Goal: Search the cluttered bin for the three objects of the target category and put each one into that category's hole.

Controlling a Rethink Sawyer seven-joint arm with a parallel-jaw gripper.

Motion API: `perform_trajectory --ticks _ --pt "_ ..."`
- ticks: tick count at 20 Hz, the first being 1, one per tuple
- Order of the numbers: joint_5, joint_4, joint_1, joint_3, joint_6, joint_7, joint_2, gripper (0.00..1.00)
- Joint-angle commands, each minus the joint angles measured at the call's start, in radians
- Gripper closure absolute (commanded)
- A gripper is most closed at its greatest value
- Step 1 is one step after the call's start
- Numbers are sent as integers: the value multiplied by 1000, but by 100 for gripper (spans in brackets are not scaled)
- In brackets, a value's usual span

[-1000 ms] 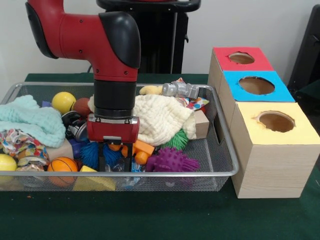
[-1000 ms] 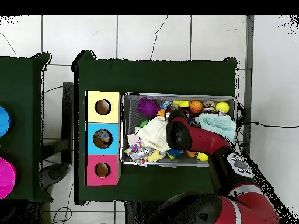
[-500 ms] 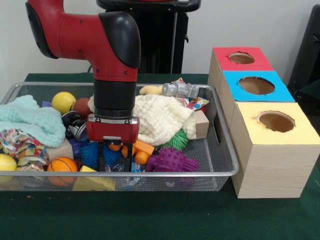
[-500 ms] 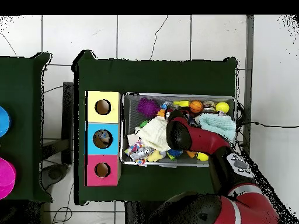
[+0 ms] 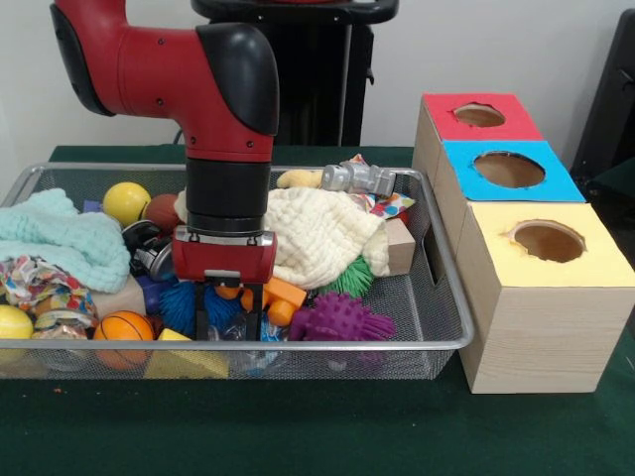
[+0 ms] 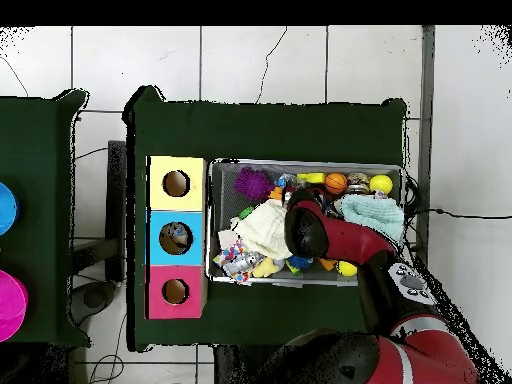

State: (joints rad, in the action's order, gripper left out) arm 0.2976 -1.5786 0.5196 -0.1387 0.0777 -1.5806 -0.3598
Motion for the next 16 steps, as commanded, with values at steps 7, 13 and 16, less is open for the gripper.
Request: perform_trajectory --ticks 7,13,16 --pt "46 20 42 -59 -162 -25 18 0" --pt "50 13 51 -69 -179 -17 3 0" --pt "49 13 52 -71 -184 -16 0 0"
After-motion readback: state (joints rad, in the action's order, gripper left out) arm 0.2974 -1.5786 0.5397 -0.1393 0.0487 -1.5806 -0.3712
